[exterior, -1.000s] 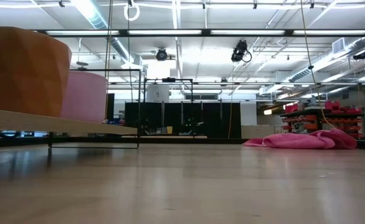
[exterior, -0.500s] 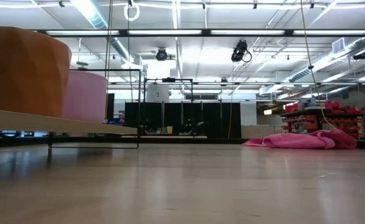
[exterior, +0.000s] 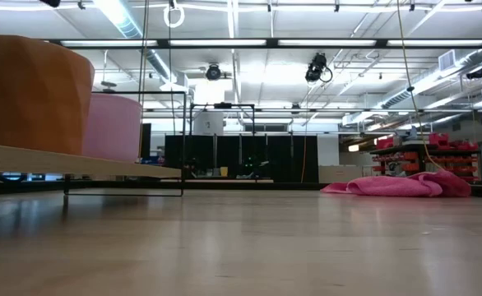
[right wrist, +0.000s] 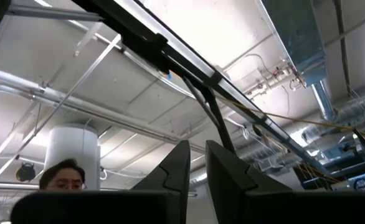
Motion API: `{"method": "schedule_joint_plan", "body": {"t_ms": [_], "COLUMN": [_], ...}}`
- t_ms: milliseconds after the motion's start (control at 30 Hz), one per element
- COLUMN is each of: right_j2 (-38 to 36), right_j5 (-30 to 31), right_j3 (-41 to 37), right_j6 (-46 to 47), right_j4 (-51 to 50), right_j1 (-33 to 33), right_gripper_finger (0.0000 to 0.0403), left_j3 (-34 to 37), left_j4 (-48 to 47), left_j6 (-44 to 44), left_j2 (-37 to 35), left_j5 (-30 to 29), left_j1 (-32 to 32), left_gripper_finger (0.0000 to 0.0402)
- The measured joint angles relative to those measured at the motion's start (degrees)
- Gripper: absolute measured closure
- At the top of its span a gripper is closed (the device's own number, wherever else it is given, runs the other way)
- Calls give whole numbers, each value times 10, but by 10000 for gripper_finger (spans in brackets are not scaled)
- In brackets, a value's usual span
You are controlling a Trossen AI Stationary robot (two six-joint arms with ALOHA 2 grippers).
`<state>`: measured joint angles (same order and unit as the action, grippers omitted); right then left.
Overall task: Stack small to large cups/mugs on shelf
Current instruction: Return to home position
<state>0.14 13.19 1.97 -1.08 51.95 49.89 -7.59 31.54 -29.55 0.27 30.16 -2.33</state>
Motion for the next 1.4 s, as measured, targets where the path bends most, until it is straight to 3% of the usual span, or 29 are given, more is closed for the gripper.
{"method": "schedule_joint_plan", "body": {"t_ms": [433, 667, 767, 1000, 1133, 1400], "right_j2": [0, 0, 0, 1, 1, 1], "right_j5": [0, 0, 13, 114, 121, 121], "right_j3": [-16, -15, -15, -15, -15, -15], "right_j6": [9, -24, -61, -70, -80, -76], "right_j4": [3, -8, -43, -113, -130, -148], "right_j1": [0, 0, 0, 0, 0, 0], "right_gripper_finger": [344, 344, 344, 343, 344, 343], "left_j3": [71, 71, 71, 71, 71, 71], "left_j4": [49, 44, 9, -107, -131, -130], "left_j6": [-30, -9, 32, 97, 110, 87], "left_j2": [0, 1, 1, 1, 1, 1], "left_j5": [-36, -44, -43, -62, -90, -92], "left_j1": [0, 0, 0, 0, 0, 0], "left_gripper_finger": [311, 321, 321, 312, 311, 318]}}
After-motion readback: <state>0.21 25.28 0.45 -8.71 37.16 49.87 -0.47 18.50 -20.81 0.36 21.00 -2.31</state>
